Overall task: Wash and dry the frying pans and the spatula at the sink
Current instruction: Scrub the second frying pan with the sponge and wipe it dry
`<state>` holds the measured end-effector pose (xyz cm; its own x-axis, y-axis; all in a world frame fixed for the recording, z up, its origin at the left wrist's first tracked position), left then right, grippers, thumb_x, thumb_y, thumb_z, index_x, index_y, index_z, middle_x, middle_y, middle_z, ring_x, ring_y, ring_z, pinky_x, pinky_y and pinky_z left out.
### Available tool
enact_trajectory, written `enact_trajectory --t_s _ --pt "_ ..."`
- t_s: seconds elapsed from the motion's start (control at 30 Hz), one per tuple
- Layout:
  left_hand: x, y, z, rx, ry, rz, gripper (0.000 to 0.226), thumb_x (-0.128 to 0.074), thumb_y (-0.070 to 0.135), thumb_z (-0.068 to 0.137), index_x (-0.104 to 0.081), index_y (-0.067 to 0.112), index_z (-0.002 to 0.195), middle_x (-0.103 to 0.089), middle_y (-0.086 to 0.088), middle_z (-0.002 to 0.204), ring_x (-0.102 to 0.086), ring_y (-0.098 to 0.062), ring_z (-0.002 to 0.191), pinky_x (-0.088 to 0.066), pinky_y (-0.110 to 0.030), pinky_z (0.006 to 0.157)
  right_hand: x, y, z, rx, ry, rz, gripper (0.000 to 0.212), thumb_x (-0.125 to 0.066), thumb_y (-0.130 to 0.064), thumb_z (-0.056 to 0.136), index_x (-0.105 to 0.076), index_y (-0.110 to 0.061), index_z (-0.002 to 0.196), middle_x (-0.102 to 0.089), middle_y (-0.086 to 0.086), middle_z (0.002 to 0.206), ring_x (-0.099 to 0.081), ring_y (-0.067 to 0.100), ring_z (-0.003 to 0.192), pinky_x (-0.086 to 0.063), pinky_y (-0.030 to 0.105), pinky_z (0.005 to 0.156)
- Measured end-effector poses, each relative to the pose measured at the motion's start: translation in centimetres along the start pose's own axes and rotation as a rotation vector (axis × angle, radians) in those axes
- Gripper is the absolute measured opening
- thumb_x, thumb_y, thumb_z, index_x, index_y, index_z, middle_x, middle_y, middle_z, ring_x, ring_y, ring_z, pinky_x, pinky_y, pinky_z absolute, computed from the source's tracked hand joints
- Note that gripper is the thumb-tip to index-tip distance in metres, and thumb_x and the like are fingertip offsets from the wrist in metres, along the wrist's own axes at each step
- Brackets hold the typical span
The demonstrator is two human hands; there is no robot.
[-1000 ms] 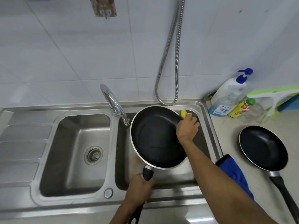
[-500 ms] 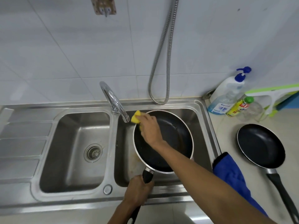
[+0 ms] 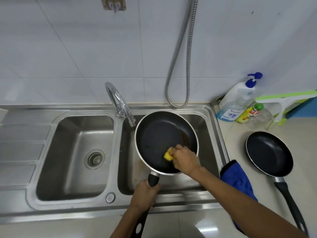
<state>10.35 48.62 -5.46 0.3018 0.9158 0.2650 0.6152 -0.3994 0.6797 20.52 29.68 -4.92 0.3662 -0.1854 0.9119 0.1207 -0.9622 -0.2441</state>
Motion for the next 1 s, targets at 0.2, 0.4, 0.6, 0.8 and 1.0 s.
enact_trajectory --t_s 0.2,0.4,0.6,0.8,1.0 --pt "0.2 -0.1 0.1 -0.005 0.025 0.019 0.029 -0.066 0.016 0.09 -0.052 0.015 0.064 -0.051 0.001 0.045 -0.046 -0.015 0.036 -0.041 -0.028 0.044 0.0 -5.0 0.0 0.061 -0.061 0.097 0.024 -0.061 -0.025 0.084 -0.066 -0.027 0.107 -0.061 0.005 0.111 -0.063 0.033 0.1 -0.052 0.036 0.081" --pt "0.3 -0.1 -0.2 -0.027 0.031 0.116 0.026 -0.066 0.023 0.088 -0.057 0.015 0.064 -0.057 0.001 0.051 -0.053 -0.015 0.045 -0.044 -0.03 0.05 1.2 -9.9 5.1 0.089 0.148 0.282 0.015 -0.062 -0.02 0.085 -0.064 -0.023 0.1 -0.057 0.005 0.105 -0.061 0.036 0.094 -0.053 0.042 0.073" --pt "0.3 -1.1 -0.5 0.022 0.037 0.134 0.028 -0.068 0.032 0.086 -0.065 0.01 0.069 -0.062 -0.001 0.056 -0.059 -0.017 0.051 -0.049 -0.031 0.053 3.3 -6.6 10.5 -0.078 0.197 0.245 0.032 -0.057 -0.013 0.087 -0.063 -0.019 0.118 -0.057 0.01 0.116 -0.059 0.038 0.105 -0.052 0.044 0.082" --pt "0.7 -0.1 0.4 0.01 0.119 0.206 0.029 -0.068 0.026 0.086 -0.056 0.013 0.062 -0.059 0.0 0.057 -0.054 -0.017 0.052 -0.041 -0.029 0.053 0.3 -5.8 6.2 0.032 0.091 0.193 0.036 -0.059 -0.016 0.084 -0.058 -0.025 0.119 -0.054 0.006 0.119 -0.056 0.038 0.101 -0.053 0.044 0.083" --pt "1.6 0.3 0.9 -0.02 0.168 0.251 0.035 -0.068 0.022 0.087 -0.049 0.014 0.059 -0.053 0.002 0.053 -0.048 -0.011 0.048 -0.035 -0.02 0.045 -2.4 1.4 3.7 -0.221 -0.09 0.14 0.034 -0.066 -0.019 0.075 -0.065 -0.027 0.107 -0.062 0.005 0.112 -0.064 0.034 0.102 -0.055 0.039 0.086"
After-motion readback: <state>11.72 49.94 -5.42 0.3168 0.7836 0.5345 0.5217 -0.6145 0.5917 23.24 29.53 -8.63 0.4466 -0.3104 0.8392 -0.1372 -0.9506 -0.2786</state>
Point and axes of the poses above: each hand's wrist, its own z-axis towards the middle knuckle, its own x-axis out of the back of the hand, y = z × x, the point moved 5 cm from there along z, towards the middle knuckle
